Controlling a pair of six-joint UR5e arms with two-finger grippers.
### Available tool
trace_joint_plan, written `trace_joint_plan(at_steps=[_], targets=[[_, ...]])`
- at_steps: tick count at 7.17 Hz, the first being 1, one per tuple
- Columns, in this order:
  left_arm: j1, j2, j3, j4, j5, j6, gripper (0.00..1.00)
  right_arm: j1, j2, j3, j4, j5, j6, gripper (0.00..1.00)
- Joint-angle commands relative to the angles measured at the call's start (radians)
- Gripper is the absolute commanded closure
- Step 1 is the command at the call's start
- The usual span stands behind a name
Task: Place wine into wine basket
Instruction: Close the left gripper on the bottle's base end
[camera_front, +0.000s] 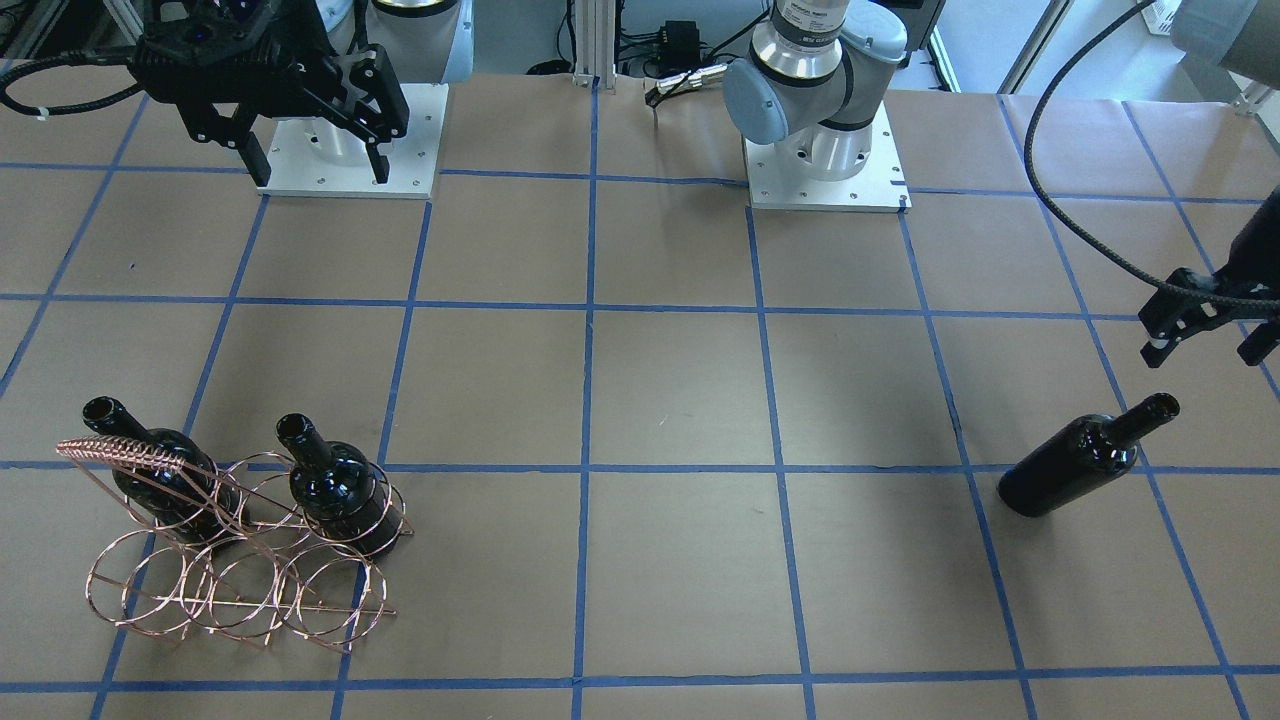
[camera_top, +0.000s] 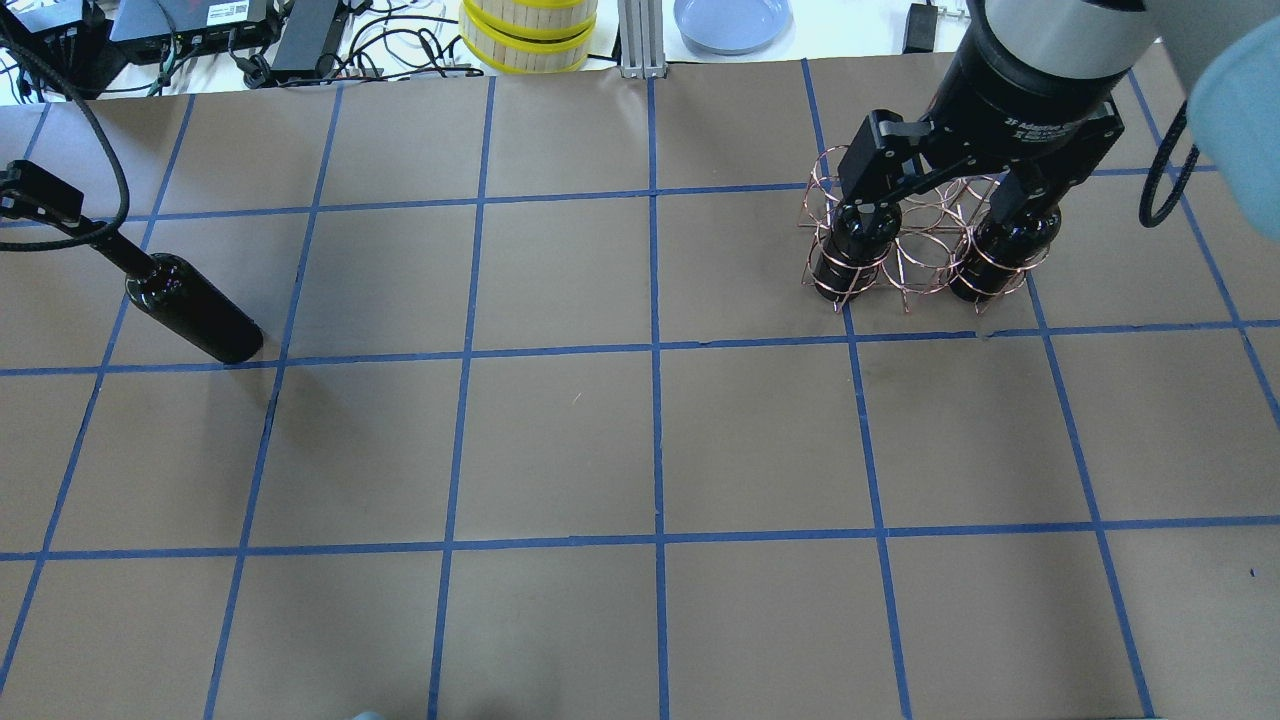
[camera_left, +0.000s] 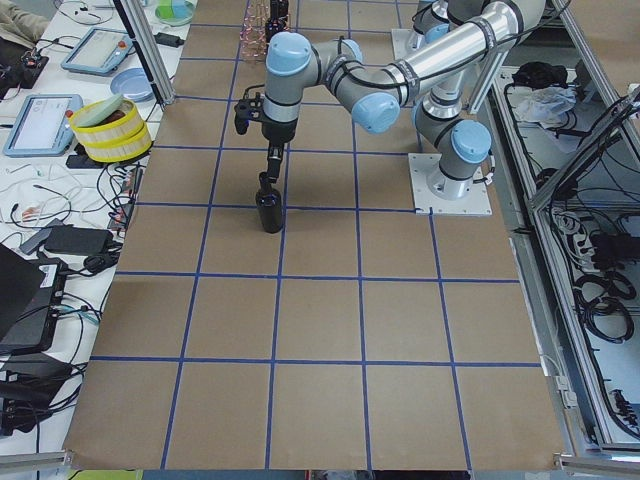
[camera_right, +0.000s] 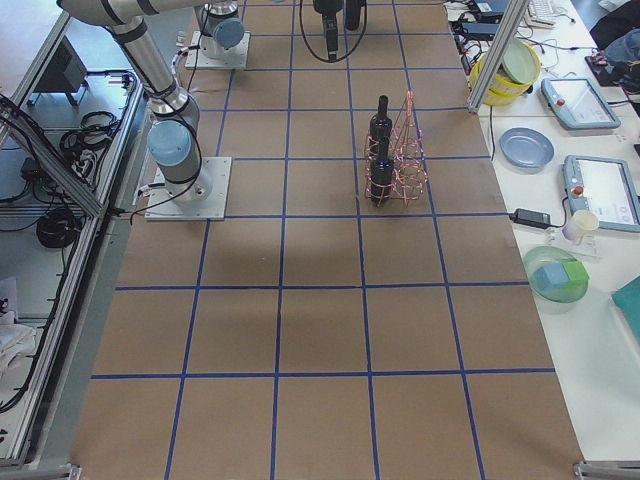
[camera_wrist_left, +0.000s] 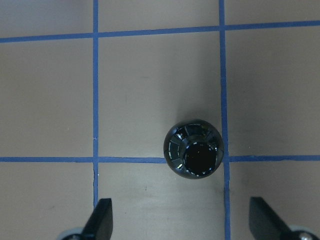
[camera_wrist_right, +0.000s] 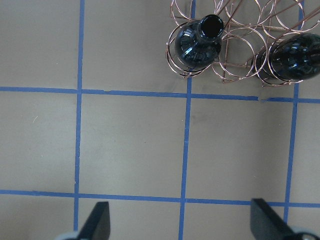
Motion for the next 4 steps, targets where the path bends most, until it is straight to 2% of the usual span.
trace_joint_plan(at_steps=[1, 4], targets=[[0.008, -0.011, -0.023, 0.02, -0.08, 0.005, 0.05, 0.0, 0.0, 0.0, 0.001, -0.001, 0.0, 0.0], [0.008, -0.057, -0.027, 0.057, -0.1, 0.011, 0.05, 0.0, 0.0, 0.0, 0.001, -0.001, 0.0, 0.0]])
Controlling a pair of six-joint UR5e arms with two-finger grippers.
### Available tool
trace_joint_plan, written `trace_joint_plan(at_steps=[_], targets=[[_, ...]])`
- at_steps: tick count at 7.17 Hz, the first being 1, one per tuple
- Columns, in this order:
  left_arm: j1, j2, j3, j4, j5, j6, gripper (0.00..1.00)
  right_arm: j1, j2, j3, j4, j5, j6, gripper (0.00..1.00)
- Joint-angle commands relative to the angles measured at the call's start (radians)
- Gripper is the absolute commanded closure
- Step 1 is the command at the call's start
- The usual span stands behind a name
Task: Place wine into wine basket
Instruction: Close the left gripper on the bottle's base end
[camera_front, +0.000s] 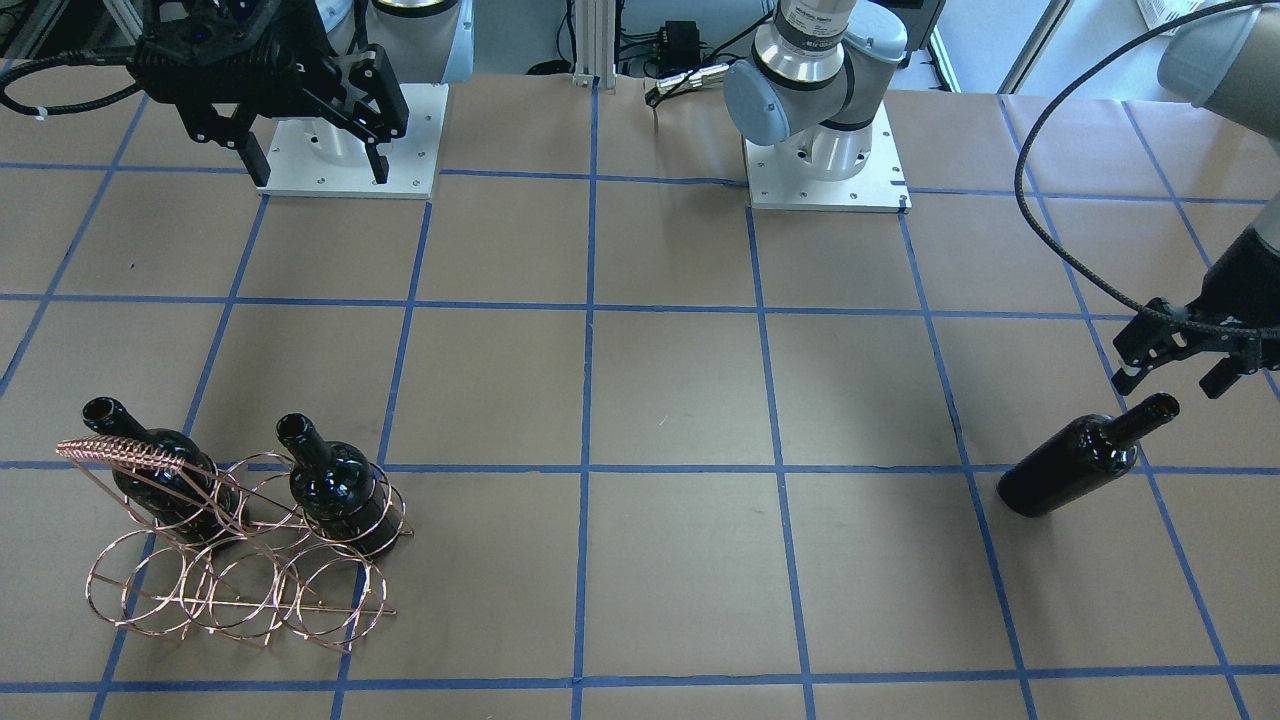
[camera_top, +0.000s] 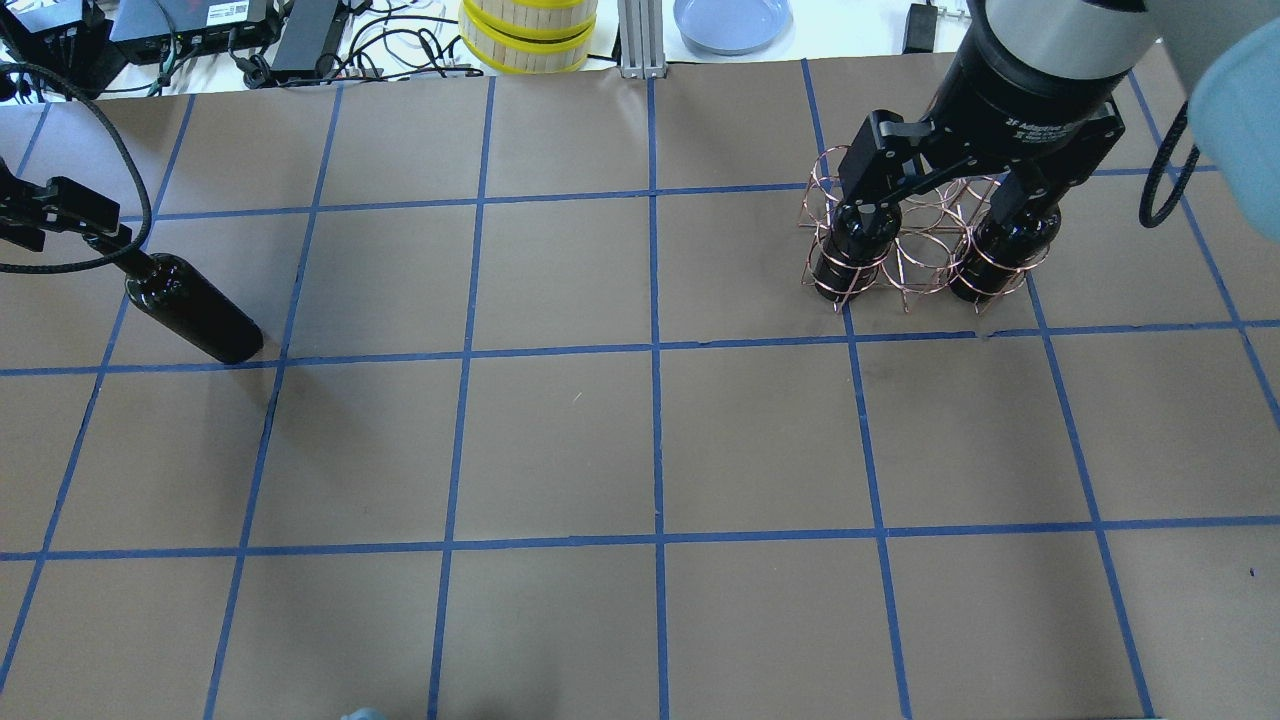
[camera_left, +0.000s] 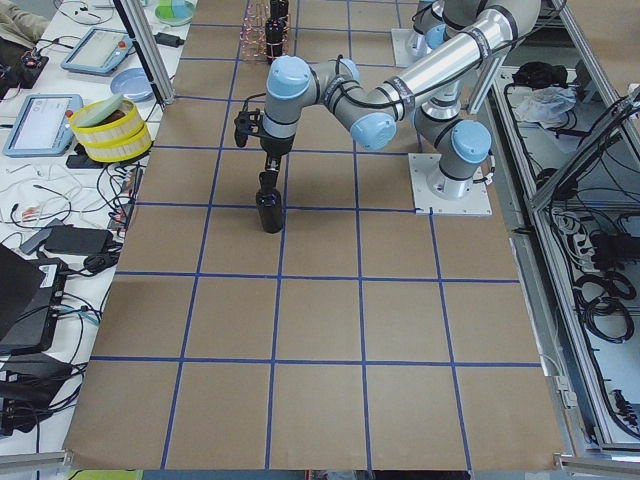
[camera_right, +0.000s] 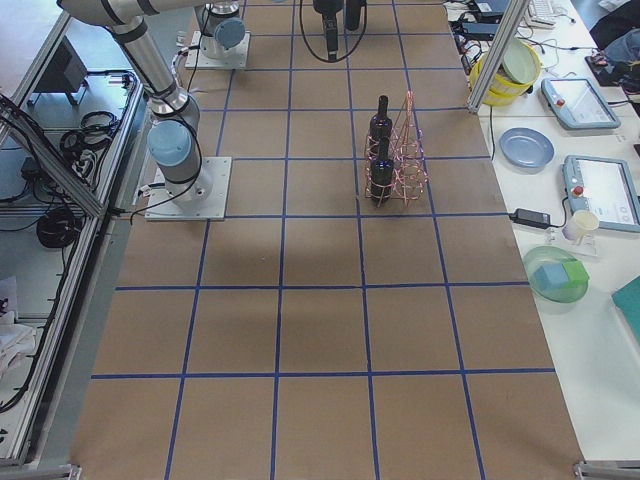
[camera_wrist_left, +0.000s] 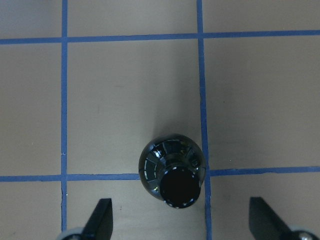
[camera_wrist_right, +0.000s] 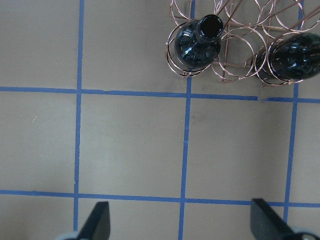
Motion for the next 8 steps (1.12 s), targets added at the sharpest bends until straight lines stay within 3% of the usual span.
trace_joint_plan(at_steps=[1, 4, 7, 8], targets=[[0.0, -0.04, -0.003, 0.038, -0.006, 0.005, 0.05, 0.0, 0.0, 0.0, 0.0, 0.001, 0.0, 0.0], [-0.009, -0.071, -0.008, 0.071, -0.002, 0.006, 0.05, -0.001, 0.0, 0.0, 0.0, 0.0, 0.0, 0.0], [-0.009, -0.075, -0.009, 0.069, -0.003, 0.0, 0.19, 0.0, 0.0, 0.0, 0.0, 0.0, 0.0, 0.0], [-0.009, -0.075, -0.009, 0.069, -0.003, 0.003, 0.31, 0.0, 0.0, 0.0, 0.0, 0.001, 0.0, 0.0]])
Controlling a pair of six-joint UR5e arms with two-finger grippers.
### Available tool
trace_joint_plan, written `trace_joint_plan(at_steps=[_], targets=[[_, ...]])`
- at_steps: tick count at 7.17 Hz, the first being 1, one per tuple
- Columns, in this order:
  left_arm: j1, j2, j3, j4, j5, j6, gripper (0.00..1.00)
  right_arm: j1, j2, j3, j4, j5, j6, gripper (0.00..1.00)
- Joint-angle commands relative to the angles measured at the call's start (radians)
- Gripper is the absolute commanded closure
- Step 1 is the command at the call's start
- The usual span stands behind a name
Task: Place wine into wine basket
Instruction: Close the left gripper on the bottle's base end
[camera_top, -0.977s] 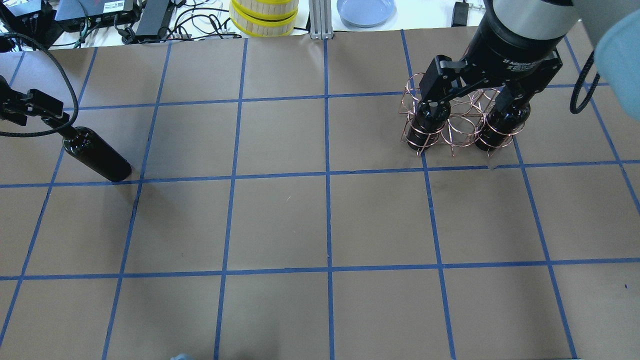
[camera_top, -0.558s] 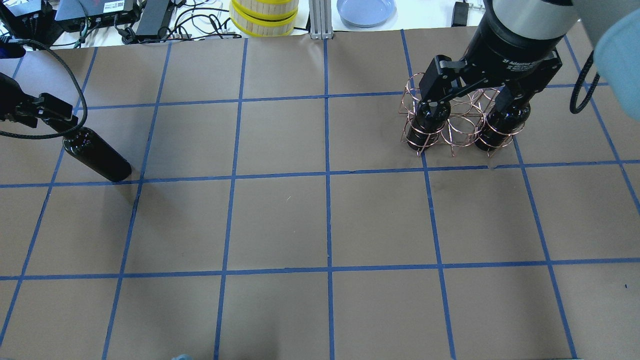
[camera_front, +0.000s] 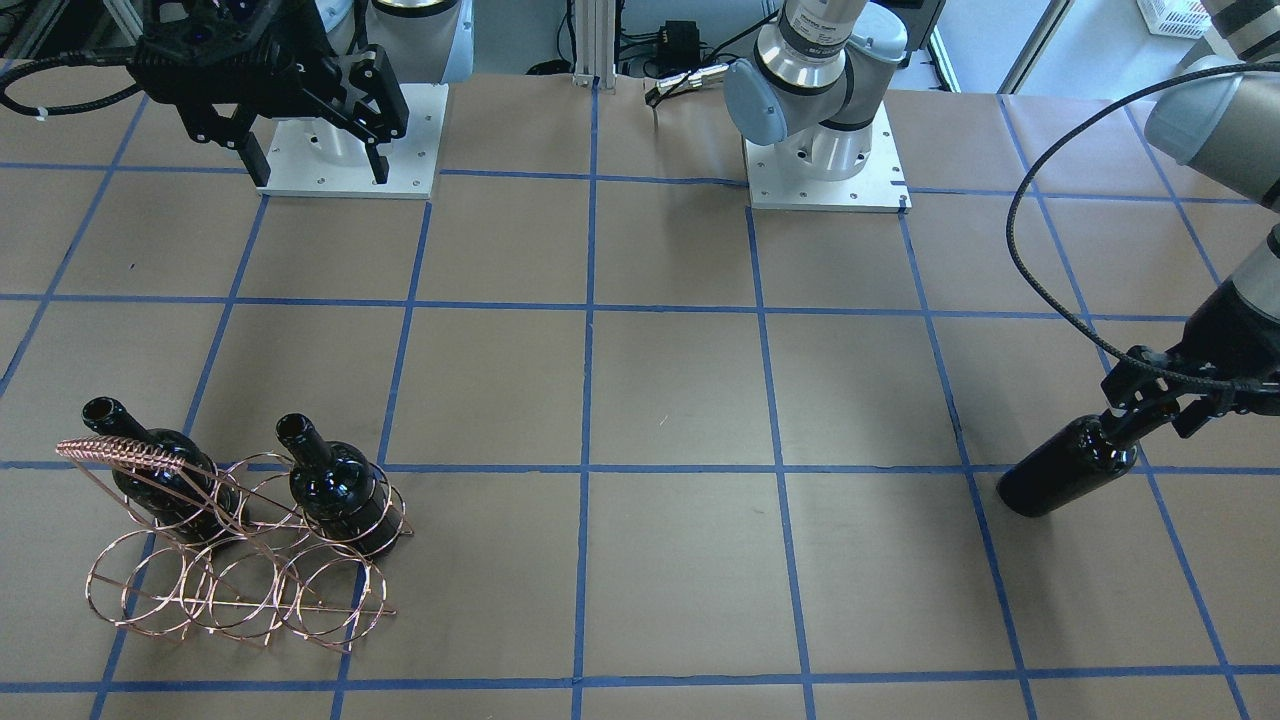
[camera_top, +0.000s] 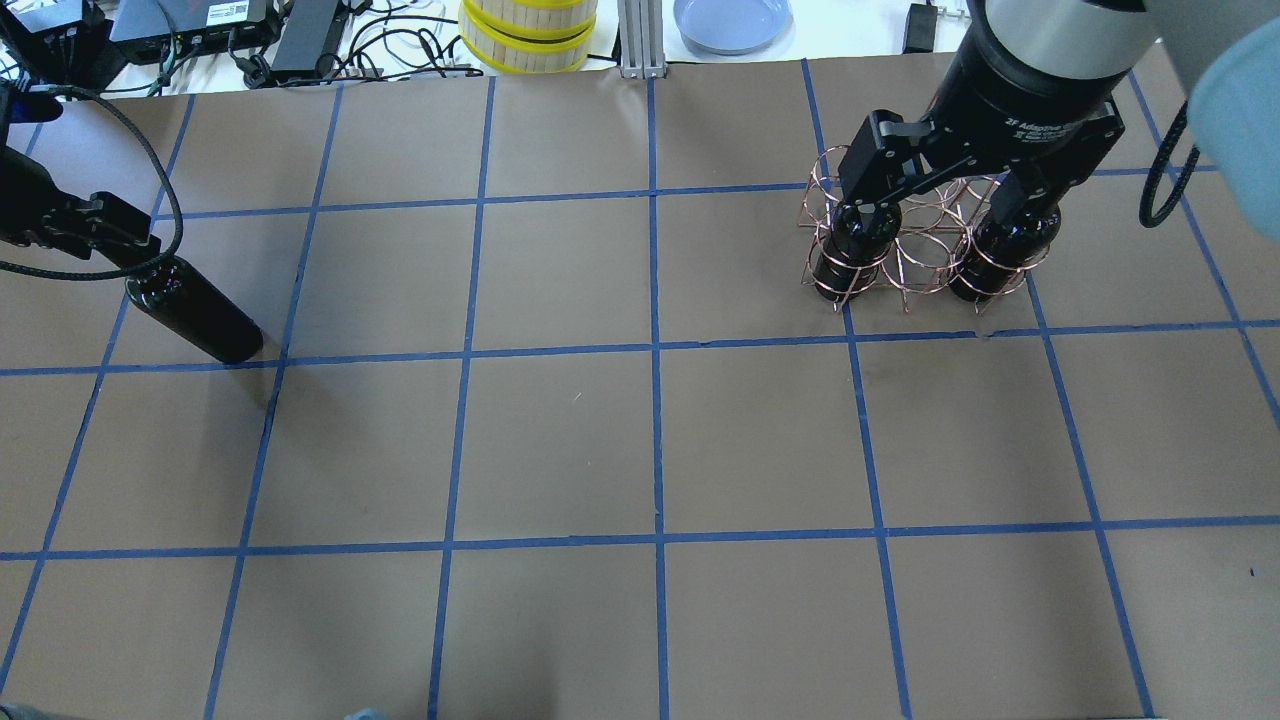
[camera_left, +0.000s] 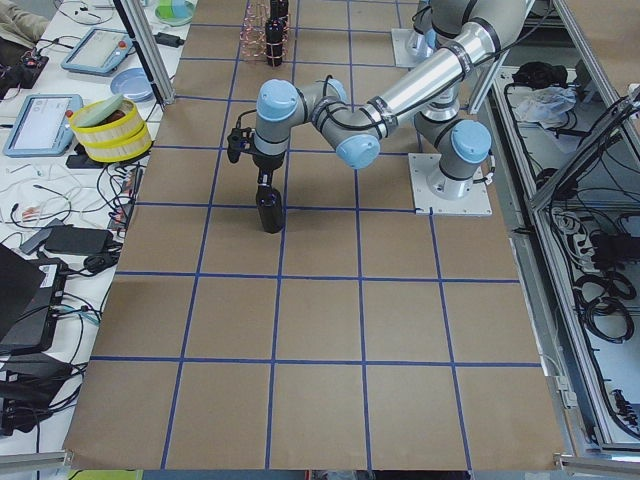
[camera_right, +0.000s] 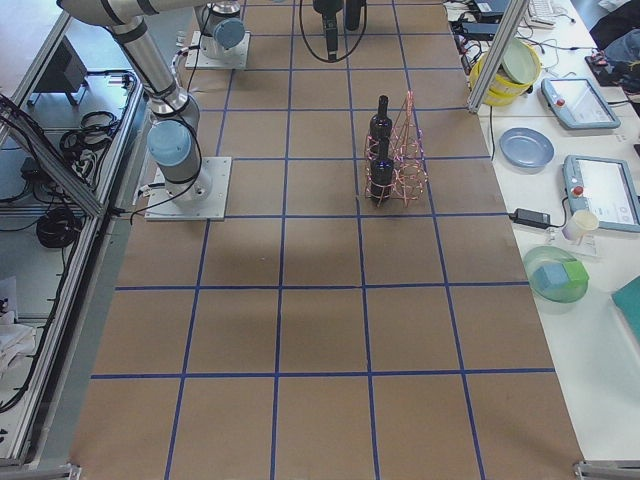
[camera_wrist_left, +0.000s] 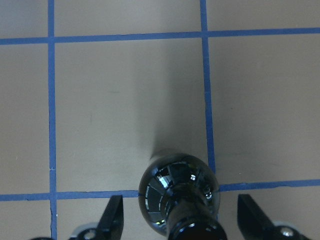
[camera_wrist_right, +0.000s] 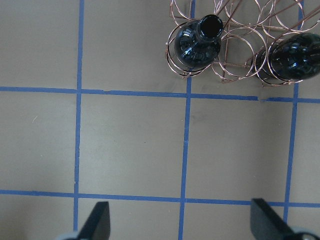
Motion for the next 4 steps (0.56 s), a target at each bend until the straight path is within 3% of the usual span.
trace_joint_plan(at_steps=[1, 4], targets=[[-0.003, 0.001, 0.001, 0.0, 0.001, 0.001, 0.55, 0.0, 0.0, 0.0, 0.0, 0.0, 0.0, 0.0], [-0.005, 0.002, 0.001, -0.002, 0.001, 0.0, 0.63, 0.0, 0.0, 0.0, 0.0, 0.003, 0.0, 0.0]])
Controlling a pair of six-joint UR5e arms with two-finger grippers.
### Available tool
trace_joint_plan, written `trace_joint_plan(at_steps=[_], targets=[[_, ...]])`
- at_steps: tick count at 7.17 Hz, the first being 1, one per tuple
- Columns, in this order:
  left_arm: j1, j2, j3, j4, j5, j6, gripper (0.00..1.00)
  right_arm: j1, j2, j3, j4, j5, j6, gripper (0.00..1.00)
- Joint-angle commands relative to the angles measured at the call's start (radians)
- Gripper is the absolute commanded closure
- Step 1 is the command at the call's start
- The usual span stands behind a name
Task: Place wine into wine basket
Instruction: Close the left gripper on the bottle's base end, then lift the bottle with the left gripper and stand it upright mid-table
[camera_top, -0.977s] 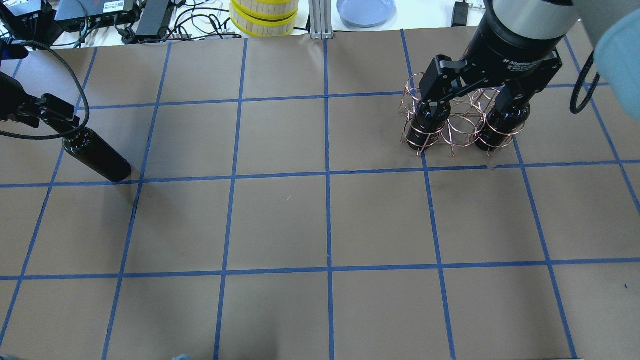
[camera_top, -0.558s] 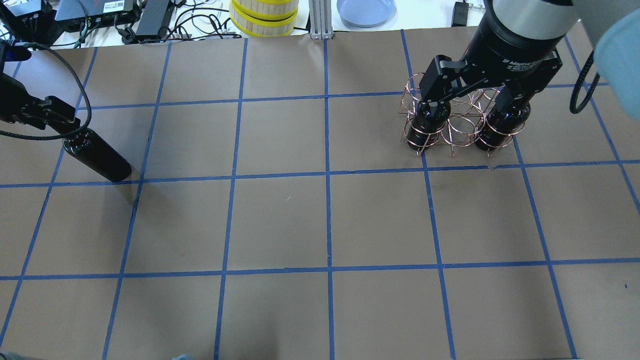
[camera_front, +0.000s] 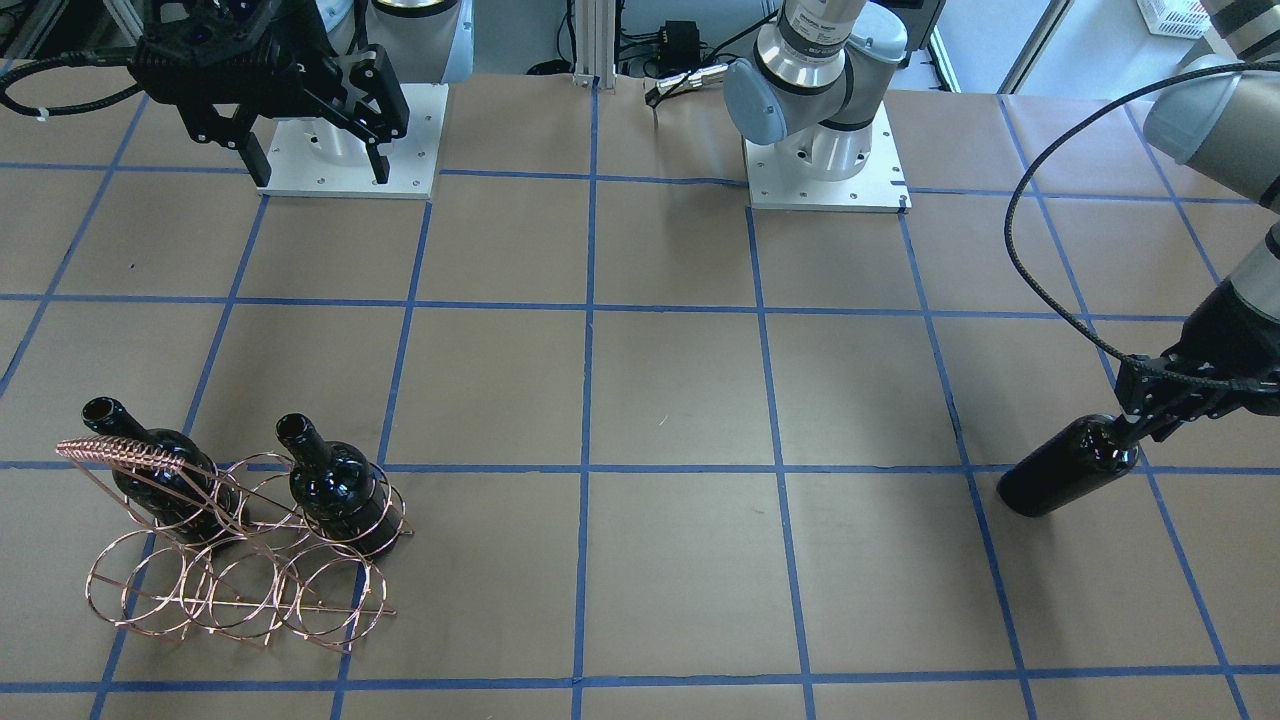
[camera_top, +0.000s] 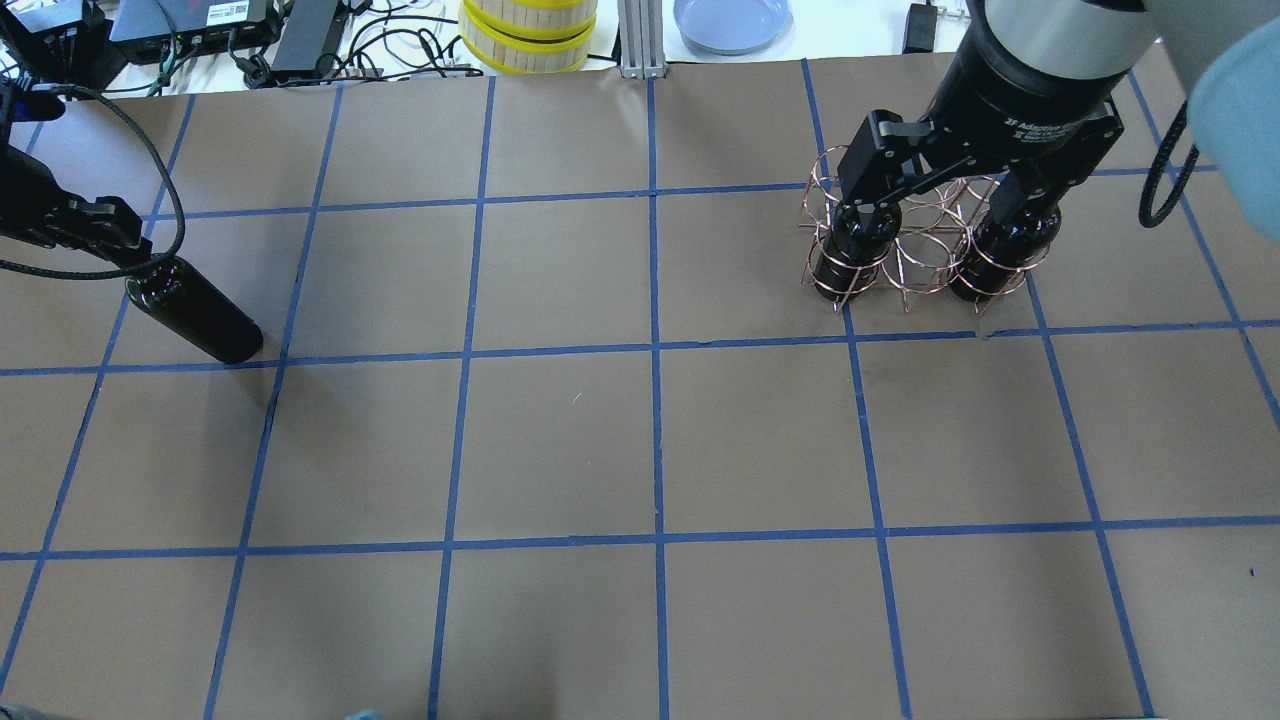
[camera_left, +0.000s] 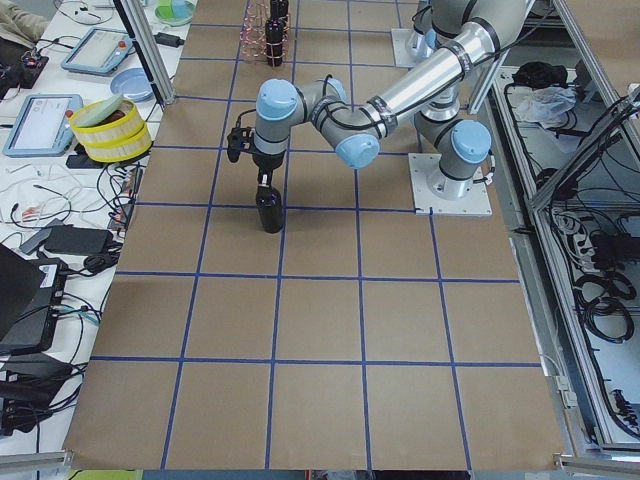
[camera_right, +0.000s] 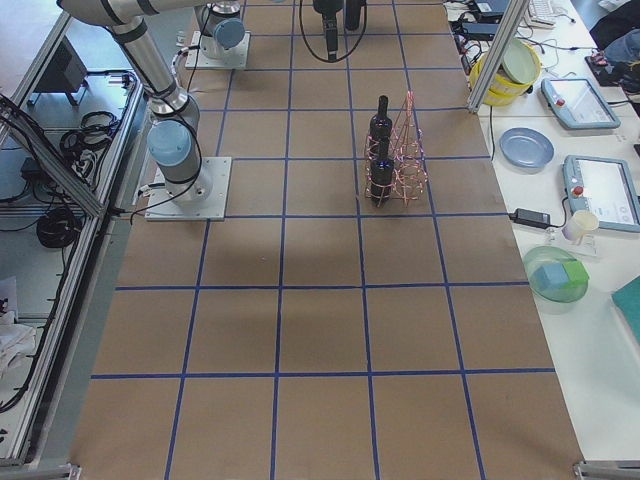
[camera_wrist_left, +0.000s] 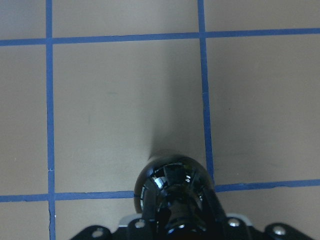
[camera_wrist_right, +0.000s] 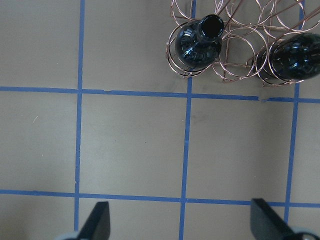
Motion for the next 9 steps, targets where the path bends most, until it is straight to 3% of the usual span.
trace_joint_plan(at_steps=[1, 2, 4, 5, 6, 9], targets=[[0.0, 0.0, 0.0, -0.003, 0.003, 0.001, 0.67, 0.0, 0.0, 0.0, 0.0, 0.001, 0.0, 0.0], [0.0, 0.0, 0.0, -0.003, 0.003, -0.004, 0.72, 0.0, 0.0, 0.0, 0.0, 0.001, 0.0, 0.0], [-0.023, 0.025, 0.016, -0.034, 0.007, -0.007, 0.95, 0.0, 0.0, 0.0, 0.0, 0.001, 0.0, 0.0], [-0.072, 0.057, 0.02, -0.061, 0.019, -0.028, 0.99, 0.0, 0.0, 0.0, 0.0, -0.001, 0.0, 0.0], [-0.147, 0.1, 0.016, -0.092, 0.064, -0.084, 1.0, 0.0, 0.0, 0.0, 0.0, -0.001, 0.0, 0.0], [-0.473, 0.196, 0.004, -0.191, 0.067, -0.475, 1.0, 0.0, 0.0, 0.0, 0.0, -0.001, 0.0, 0.0]])
